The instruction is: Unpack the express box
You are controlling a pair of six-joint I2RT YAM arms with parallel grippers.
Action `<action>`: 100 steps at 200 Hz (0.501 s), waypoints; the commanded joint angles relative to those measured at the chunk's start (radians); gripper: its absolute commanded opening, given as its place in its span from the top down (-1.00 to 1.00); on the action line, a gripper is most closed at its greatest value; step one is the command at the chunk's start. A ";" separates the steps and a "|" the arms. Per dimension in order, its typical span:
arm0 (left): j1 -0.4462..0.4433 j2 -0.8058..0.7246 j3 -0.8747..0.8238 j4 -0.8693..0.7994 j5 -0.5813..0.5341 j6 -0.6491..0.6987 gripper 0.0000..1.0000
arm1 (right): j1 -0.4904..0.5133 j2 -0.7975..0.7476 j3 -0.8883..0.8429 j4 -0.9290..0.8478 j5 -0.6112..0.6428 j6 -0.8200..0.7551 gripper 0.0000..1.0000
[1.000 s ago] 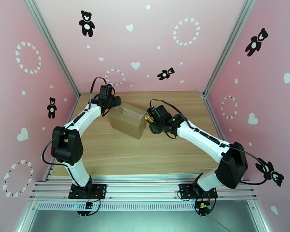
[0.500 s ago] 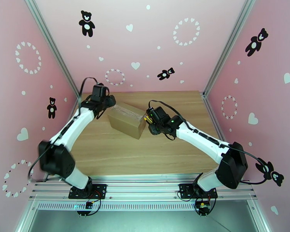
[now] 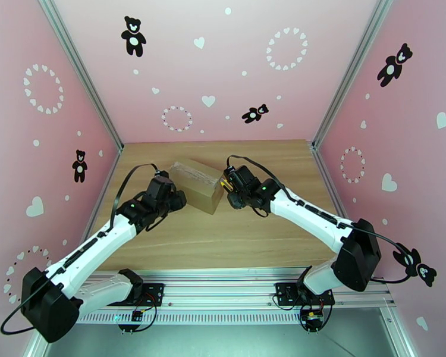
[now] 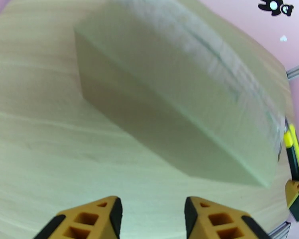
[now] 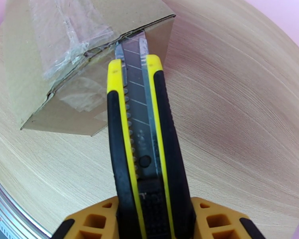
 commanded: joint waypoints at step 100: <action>-0.117 0.203 0.068 0.143 -0.047 -0.075 0.07 | 0.039 -0.030 0.006 -0.063 0.029 0.021 1.00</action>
